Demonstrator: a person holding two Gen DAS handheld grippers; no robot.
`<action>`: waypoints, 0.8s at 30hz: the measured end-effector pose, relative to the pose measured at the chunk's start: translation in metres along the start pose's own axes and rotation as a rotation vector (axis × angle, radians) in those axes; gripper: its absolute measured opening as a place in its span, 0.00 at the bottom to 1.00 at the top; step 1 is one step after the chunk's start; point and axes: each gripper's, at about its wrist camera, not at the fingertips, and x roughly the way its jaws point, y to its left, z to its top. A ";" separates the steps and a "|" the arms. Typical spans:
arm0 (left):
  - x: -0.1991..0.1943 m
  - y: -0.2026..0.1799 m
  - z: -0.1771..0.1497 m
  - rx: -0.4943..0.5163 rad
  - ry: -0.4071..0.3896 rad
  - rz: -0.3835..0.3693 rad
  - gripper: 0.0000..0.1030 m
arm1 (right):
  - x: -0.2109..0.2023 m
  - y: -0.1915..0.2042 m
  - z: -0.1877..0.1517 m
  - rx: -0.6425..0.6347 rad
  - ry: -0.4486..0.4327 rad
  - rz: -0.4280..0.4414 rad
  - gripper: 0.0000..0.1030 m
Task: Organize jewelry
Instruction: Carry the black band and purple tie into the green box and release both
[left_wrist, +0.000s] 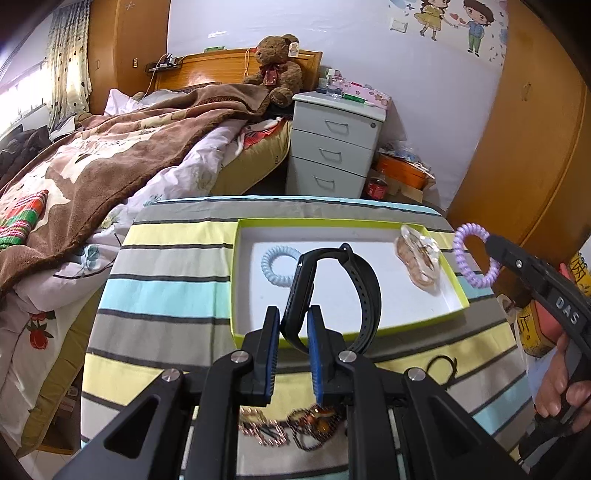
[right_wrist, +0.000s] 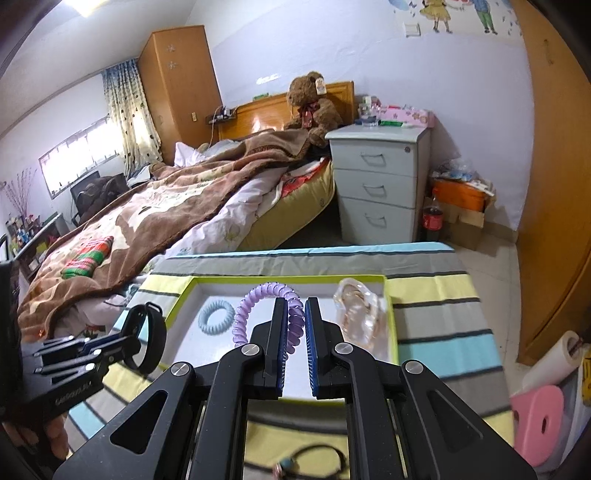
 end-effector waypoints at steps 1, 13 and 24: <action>0.003 0.002 0.002 -0.005 0.002 0.001 0.15 | 0.007 0.001 0.003 -0.001 0.007 0.003 0.09; 0.041 0.013 0.009 -0.036 0.060 0.008 0.15 | 0.086 0.021 0.015 -0.040 0.125 0.003 0.09; 0.069 0.015 0.006 -0.046 0.113 0.024 0.15 | 0.127 0.020 0.008 -0.029 0.211 0.003 0.09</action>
